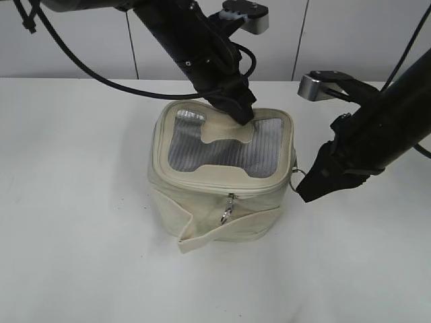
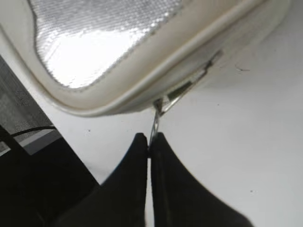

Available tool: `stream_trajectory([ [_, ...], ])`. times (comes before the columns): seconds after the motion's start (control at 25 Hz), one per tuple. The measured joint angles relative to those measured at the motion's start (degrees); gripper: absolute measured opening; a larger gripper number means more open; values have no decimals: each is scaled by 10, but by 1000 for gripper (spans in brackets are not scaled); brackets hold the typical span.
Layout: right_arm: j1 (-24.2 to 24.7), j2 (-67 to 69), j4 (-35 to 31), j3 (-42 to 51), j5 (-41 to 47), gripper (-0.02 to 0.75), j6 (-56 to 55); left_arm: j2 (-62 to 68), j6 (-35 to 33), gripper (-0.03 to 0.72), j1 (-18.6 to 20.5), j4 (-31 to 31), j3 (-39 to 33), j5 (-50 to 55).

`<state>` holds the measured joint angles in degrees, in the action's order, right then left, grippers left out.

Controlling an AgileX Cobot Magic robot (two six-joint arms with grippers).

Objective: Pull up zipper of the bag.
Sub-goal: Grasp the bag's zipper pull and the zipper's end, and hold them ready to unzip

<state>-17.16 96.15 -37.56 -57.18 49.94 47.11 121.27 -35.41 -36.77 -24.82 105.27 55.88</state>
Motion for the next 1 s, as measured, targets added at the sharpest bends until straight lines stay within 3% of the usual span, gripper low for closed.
stream_trajectory([
  [0.2, -14, -21, 6, 0, 28, 8, -5, 0, 29, 39, 0, 1, -1, -5],
  [0.48, -92, -22, 27, 2, 31, 8, -8, 0, 49, 39, 0, 2, -1, -9],
  [1.0, -232, -22, 2, 3, -87, 8, 14, 0, 60, 39, 0, 4, -1, -14],
])
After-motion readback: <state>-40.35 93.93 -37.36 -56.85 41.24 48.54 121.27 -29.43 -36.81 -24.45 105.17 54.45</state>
